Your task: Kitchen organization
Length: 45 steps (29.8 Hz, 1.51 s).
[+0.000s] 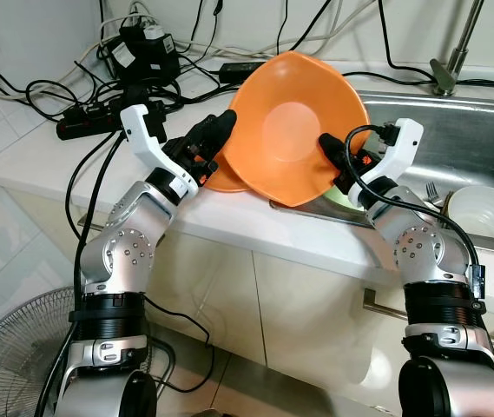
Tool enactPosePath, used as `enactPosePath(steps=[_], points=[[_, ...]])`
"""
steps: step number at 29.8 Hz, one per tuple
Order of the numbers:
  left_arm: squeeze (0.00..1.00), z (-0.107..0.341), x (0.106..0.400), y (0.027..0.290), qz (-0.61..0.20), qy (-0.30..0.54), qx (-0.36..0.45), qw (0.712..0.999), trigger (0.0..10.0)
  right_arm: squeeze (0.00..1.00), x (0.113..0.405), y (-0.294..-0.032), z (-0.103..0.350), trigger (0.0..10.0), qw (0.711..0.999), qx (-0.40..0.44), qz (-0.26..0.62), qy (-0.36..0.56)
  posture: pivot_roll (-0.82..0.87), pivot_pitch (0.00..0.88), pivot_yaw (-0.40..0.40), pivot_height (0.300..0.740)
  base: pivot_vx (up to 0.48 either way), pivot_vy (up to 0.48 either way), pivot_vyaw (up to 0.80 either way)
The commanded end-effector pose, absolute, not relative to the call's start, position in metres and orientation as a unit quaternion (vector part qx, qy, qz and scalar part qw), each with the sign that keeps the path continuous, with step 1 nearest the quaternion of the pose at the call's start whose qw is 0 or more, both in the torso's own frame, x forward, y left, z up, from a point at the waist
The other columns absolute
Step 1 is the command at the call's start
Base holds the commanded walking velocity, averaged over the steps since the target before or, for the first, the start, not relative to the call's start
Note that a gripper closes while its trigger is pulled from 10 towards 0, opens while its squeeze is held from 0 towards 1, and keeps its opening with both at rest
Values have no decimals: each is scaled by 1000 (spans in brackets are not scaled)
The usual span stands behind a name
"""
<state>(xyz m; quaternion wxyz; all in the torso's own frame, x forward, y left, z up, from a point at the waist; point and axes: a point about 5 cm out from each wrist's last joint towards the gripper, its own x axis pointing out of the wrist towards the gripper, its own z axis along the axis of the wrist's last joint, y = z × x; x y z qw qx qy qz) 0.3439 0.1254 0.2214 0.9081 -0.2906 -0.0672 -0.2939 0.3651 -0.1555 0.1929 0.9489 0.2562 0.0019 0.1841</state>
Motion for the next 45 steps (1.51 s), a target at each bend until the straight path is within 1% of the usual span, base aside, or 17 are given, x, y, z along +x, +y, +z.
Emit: enactPosePath(steps=[1, 4, 6, 11, 12, 13, 19, 20, 22, 24, 28, 29, 30, 33, 38, 40, 45], points=[[1000, 224, 343, 129, -293, -68, -282, 911, 10000, 0, 367, -157, 196, 0, 948, 267, 173, -10, -68, 1, 139, 740, 0, 0, 0], [1000, 226, 345, 131, -291, -70, -284, 911, 10000, 0, 368, -159, 195, 0, 949, 268, 166, -9, -70, 1, 139, 740, 0, 0, 0], [1000, 225, 345, 131, -288, -71, -286, 911, 10000, 0, 371, -163, 196, 0, 953, 267, 144, -11, -75, 0, 136, 740, 0, 0, 0], [1000, 224, 346, 128, -284, -67, -277, 916, 10000, 0, 379, -183, 193, 0, 963, 264, 61, -8, -73, 0, 130, 740, 0, 0, 0], [1000, 224, 346, 128, -284, -67, -277, 916, 10000, 0, 379, -183, 193, 0, 963, 264, 61, -8, -73, 0, 130, 740, 0, 0, 0], [1000, 223, 346, 128, -281, -65, -275, 917, 10000, 0, 382, -195, 192, 0, 964, 266, 16, -12, -71, 0, 129, 740, 0, 0, 0], [1000, 220, 346, 128, -280, -55, -267, 921, 10000, 0, 387, -218, 195, 0, 964, 254, -74, -29, -72, 0, 133, 740, 0, 0, 0], [1000, 220, 346, 128, -280, -55, -267, 921, 10000, 0, 387, -218, 195, 0, 964, 254, -74, -29, -72, 0, 133, 740, 0, 0, 0], [1000, 220, 346, 127, -280, -54, -265, 921, 10000, 0, 388, -222, 194, 0, 965, 245, -89, -27, -71, 0, 132, 740, 0, 0, 0], [1000, 219, 346, 126, -281, -52, -260, 922, 10000, 0, 388, -232, 191, 0, 965, 226, -129, -23, -71, 0, 131, 740, 0, 0, 0], [1000, 218, 346, 123, -281, -46, -254, 924, 10000, 0, 387, -248, 182, 0, 969, 164, -185, 6, -66, 0, 124, 740, 0, 0, 0], [1000, 218, 346, 123, -281, -46, -254, 924, 10000, 0, 387, -248, 182, 0, 969, 164, -185, 6, -66, 0, 124, 740, 0, 0, 0], [1000, 214, 345, 122, -284, -31, -233, 930, 10000, 0, 387, -250, 174, 0, 971, 131, -196, 32, -64, 0, 122, 740, 0, 0, 0], [1000, 208, 342, 118, -292, -3, -217, 931, 10000, 0, 385, -253, 162, 0, 973, 93, -200, 75, -47, 0, 117, 740, 0, 0, 0], [1000, 200, 333, 116, -302, 23, -202, 931, 10000, 0, 382, -253, 151, 0, 973, 74, -194, 101, -34, 4, 119, 740, 0, 0, 0], [1000, 193, 329, 119, -302, 38, -181, 935, 10000, 0, 380, -250, 139, 0, 970, 76, -191, 127, -17, 16, 118, 740, 0, 0, 0], [1000, 194, 327, 124, -297, 41, -178, 937, 10000, 0, 378, -244, 130, 0, 968, 80, -186, 145, -15, 19, 120, 740, 0, 0, 0]])
